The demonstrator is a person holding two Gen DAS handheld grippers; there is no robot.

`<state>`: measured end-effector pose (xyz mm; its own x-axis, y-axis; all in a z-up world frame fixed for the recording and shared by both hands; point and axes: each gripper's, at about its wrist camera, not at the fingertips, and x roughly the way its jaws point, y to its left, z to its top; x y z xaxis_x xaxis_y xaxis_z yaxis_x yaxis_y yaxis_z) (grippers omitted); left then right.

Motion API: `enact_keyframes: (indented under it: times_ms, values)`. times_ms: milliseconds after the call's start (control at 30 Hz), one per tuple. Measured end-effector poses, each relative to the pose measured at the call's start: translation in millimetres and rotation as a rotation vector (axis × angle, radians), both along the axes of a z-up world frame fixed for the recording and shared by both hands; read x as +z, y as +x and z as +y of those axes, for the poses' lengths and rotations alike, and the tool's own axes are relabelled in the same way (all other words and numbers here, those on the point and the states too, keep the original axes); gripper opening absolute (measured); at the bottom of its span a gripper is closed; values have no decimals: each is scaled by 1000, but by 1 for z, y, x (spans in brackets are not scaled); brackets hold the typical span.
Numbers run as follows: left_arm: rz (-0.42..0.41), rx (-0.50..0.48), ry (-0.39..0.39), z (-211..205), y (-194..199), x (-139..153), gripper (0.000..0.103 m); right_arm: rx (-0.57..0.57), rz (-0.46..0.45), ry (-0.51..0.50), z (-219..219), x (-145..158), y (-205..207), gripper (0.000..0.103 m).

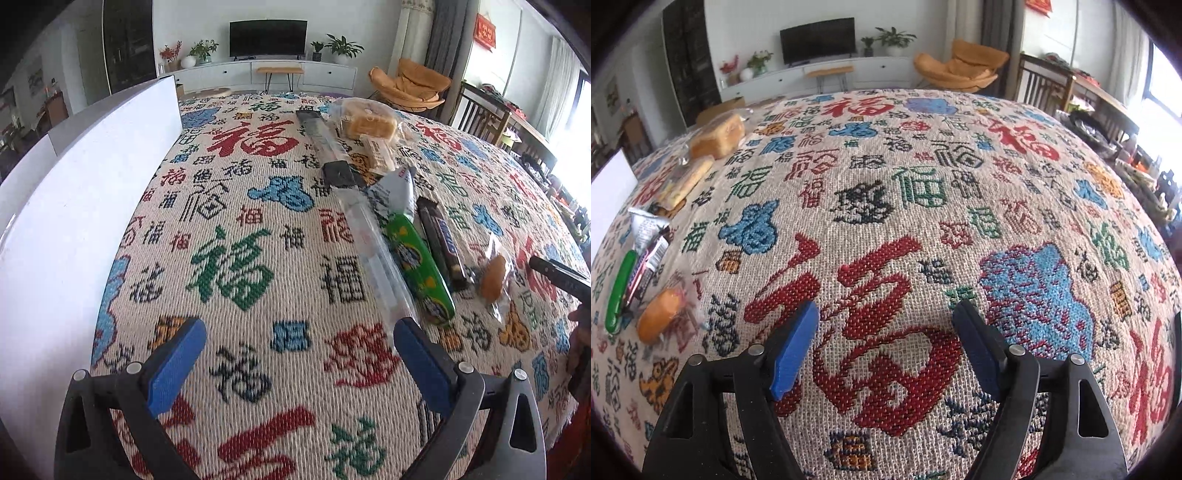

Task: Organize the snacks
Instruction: 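Bring both open tools back over the snack cluster, then lower the left gripper onto the clear plastic tube snack and close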

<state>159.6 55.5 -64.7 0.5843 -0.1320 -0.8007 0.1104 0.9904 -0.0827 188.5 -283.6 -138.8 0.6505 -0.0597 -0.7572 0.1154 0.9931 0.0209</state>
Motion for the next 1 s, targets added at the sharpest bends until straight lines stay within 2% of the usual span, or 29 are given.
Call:
enact_keyframes:
  times_ms: [167, 233, 1000]
  values:
    - [20, 18, 38, -2, 31, -19, 101, 2, 9, -13, -1, 1, 2, 84]
    - [1, 23, 74, -4, 34, -22, 101, -1, 10, -10, -2, -1, 2, 85]
    - [1, 30, 80, -4, 34, -23, 103, -13, 13, -15, 0, -3, 4, 88]
